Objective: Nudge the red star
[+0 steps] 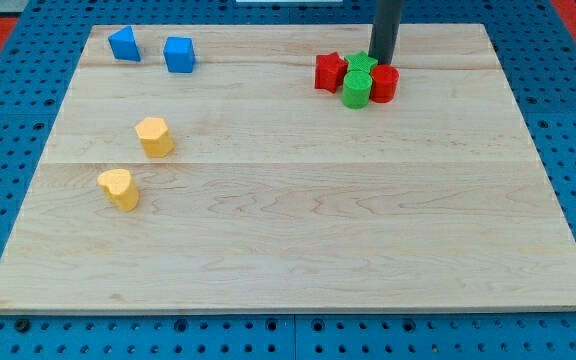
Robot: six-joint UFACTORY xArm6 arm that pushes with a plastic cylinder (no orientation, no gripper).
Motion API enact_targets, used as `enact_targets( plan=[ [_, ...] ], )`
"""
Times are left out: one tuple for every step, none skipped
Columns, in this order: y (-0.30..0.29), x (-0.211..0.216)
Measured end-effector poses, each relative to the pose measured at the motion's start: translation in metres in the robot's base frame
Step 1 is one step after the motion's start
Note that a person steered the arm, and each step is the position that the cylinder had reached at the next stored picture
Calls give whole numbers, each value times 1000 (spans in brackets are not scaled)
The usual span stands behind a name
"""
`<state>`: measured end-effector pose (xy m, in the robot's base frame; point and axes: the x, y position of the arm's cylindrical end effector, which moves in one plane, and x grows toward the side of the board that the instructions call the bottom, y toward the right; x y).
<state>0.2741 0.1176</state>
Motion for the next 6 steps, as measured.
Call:
enact_targets(
  plan=[
    [-10, 15],
    [-22, 34],
    [-20, 32],
    [-15, 13],
    [-13, 0],
    [-13, 0]
  ],
)
